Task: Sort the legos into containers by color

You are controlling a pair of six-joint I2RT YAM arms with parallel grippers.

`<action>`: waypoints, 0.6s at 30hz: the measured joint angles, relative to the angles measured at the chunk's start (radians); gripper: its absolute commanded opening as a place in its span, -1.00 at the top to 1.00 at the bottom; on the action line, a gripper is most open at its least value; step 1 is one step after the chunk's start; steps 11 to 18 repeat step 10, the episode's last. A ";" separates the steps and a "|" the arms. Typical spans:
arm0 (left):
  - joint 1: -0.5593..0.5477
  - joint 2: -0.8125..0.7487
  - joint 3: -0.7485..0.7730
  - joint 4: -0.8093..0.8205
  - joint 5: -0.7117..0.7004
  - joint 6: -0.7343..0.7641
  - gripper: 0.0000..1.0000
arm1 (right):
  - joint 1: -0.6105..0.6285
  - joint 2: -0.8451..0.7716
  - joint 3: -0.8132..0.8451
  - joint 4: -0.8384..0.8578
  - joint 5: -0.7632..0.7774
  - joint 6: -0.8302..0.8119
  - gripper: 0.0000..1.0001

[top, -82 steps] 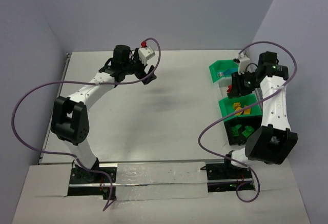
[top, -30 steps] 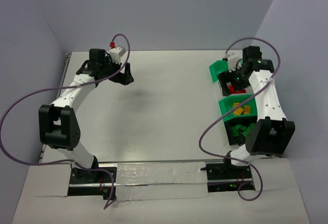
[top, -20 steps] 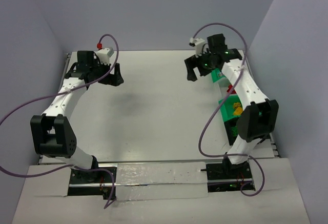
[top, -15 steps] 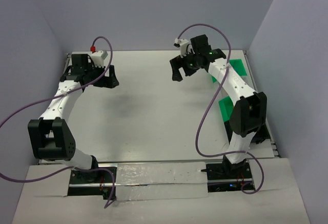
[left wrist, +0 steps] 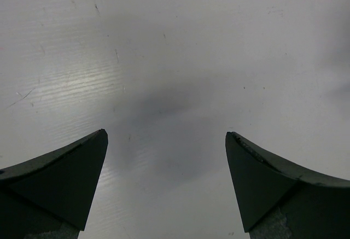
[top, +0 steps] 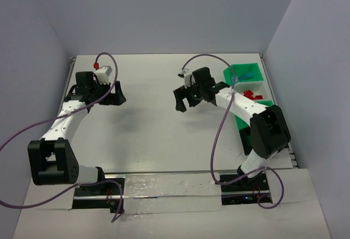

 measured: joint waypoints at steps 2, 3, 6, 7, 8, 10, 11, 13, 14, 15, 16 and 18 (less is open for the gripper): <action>0.005 -0.004 -0.019 0.027 0.001 -0.008 -0.98 | 0.020 -0.041 -0.069 0.031 0.031 0.000 -1.00; 0.012 -0.010 -0.037 0.044 0.001 -0.010 -0.99 | 0.028 -0.058 -0.087 0.036 0.049 -0.003 -1.00; 0.028 -0.030 -0.080 0.054 0.000 -0.013 -0.98 | 0.047 -0.109 -0.101 0.051 0.083 -0.013 -1.00; 0.030 -0.036 -0.087 0.054 0.000 -0.014 -0.98 | 0.051 -0.125 -0.100 0.062 0.091 -0.015 -1.00; 0.031 -0.043 -0.090 0.054 0.000 -0.014 -0.98 | 0.055 -0.141 -0.100 0.073 0.099 -0.017 -1.00; 0.031 -0.061 -0.090 0.056 0.000 -0.015 -0.99 | 0.057 -0.162 -0.097 0.089 0.105 -0.019 -1.00; 0.031 -0.061 -0.090 0.056 0.000 -0.015 -0.99 | 0.057 -0.162 -0.097 0.089 0.105 -0.019 -1.00; 0.031 -0.061 -0.090 0.056 0.000 -0.015 -0.99 | 0.057 -0.162 -0.097 0.089 0.105 -0.019 -1.00; 0.031 -0.061 -0.090 0.056 0.000 -0.015 -0.99 | 0.057 -0.162 -0.097 0.089 0.105 -0.019 -1.00; 0.031 -0.061 -0.090 0.056 0.000 -0.015 -0.99 | 0.057 -0.162 -0.097 0.089 0.105 -0.019 -1.00; 0.031 -0.061 -0.090 0.056 0.000 -0.015 -0.99 | 0.057 -0.162 -0.097 0.089 0.105 -0.019 -1.00; 0.031 -0.061 -0.090 0.056 0.000 -0.015 -0.99 | 0.057 -0.162 -0.097 0.089 0.105 -0.019 -1.00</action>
